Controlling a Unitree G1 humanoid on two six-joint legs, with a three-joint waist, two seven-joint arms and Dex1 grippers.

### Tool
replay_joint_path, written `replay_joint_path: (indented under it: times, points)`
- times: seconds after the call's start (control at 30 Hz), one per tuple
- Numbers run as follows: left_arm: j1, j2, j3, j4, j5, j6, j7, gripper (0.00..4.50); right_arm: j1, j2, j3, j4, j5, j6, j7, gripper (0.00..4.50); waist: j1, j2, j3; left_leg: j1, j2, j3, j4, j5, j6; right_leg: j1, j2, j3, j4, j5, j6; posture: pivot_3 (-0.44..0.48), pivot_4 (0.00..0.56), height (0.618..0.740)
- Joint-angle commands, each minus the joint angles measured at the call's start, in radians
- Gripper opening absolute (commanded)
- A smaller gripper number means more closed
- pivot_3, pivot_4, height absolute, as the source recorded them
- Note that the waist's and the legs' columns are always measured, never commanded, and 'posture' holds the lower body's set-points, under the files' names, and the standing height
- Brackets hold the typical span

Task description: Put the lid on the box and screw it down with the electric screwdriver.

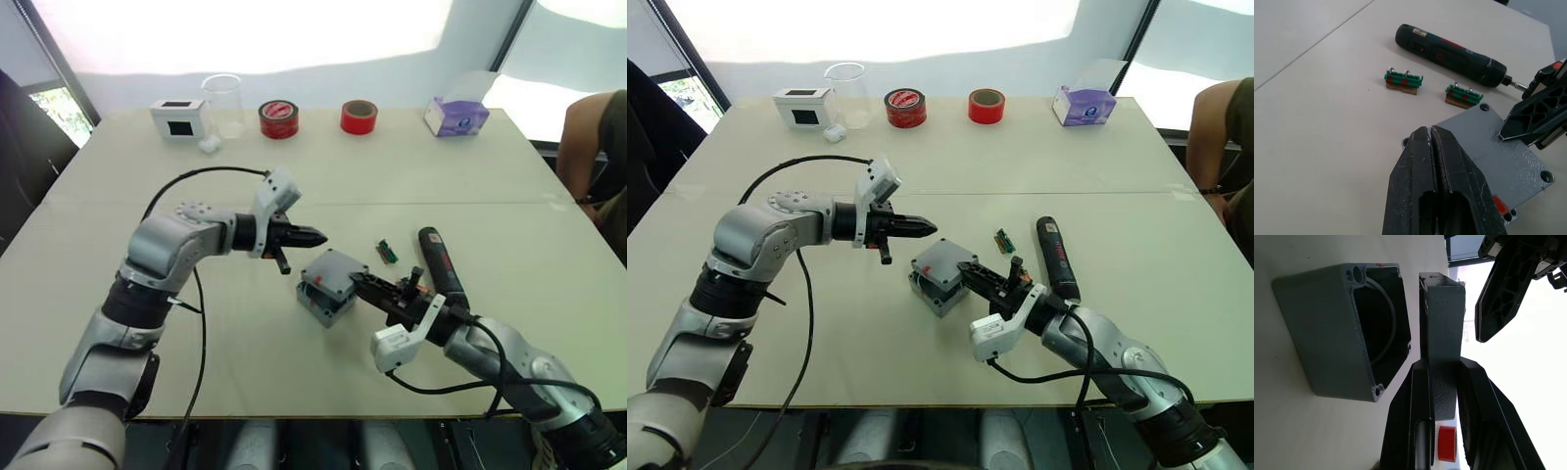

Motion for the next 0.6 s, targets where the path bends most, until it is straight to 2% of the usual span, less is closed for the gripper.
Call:
replay_joint_path:
  times: [0.03, 0.6]
  points:
    - [0.008, 0.015, -0.014, -0.044, 0.019, -0.026, -0.024, 0.05, -0.004, 0.02, -0.007, -0.036, -0.009, -0.012, 0.005, 0.11, 0.0, 0.0, 0.0, 0.0, 0.0, 0.0, 0.0, 0.0, 0.0, 0.0, 0.0, 0.0, 0.0, 0.0, 0.0, 0.0, 0.15, 0.74]
    - [0.041, 0.018, -0.036, -0.046, 0.07, -0.042, -0.058, 0.05, 0.008, 0.07, -0.002, -0.044, -0.03, 0.033, 0.094, 0.11, 0.0, 0.0, 0.0, 0.001, 0.0, 0.0, 0.001, -0.002, 0.004, 0.001, 0.0, 0.0, 0.0, 0.0, 0.0, 0.0, 0.15, 0.74]
